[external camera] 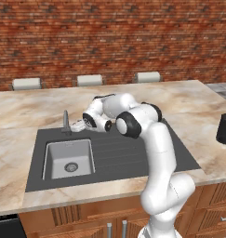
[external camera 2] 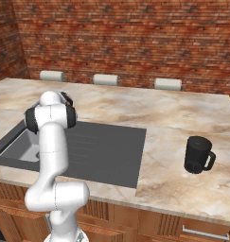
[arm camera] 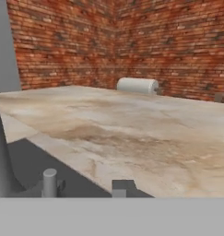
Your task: Turn on the sink faucet and place the jug under the water for a few seconds to fill it up.
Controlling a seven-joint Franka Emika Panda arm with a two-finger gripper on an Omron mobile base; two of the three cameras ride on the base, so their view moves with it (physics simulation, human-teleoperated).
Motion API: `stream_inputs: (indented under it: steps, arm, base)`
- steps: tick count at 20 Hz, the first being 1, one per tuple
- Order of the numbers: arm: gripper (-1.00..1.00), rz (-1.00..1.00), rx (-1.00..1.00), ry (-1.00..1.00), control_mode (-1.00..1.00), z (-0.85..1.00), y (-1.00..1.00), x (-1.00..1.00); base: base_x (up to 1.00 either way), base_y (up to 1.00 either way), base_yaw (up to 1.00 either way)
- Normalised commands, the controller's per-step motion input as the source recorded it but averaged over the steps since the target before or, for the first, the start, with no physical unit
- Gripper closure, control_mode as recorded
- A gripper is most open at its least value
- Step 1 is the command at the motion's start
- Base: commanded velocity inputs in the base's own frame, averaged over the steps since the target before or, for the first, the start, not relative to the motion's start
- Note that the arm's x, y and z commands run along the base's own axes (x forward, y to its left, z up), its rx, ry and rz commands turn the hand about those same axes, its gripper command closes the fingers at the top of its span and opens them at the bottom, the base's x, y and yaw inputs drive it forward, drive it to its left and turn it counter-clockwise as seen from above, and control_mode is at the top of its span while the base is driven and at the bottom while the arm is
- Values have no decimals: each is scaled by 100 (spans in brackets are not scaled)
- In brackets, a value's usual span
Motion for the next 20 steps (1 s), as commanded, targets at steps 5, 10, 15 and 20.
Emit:
stream_inputs:
  steps: [5,10,15,20]
  arm:
    - [100,-36,13,5,-100,-16,-47,0]
    - [100,-33,21,13,-100,-29,-72,0]
    - [100,-29,19,23,-100,-51,-77,0]
    - [100,-27,21,22,-100,-54,-81,0]
  base:
    - [0,0,0]
    - [0,0,0]
    - [0,0,0]
    - [0,0,0]
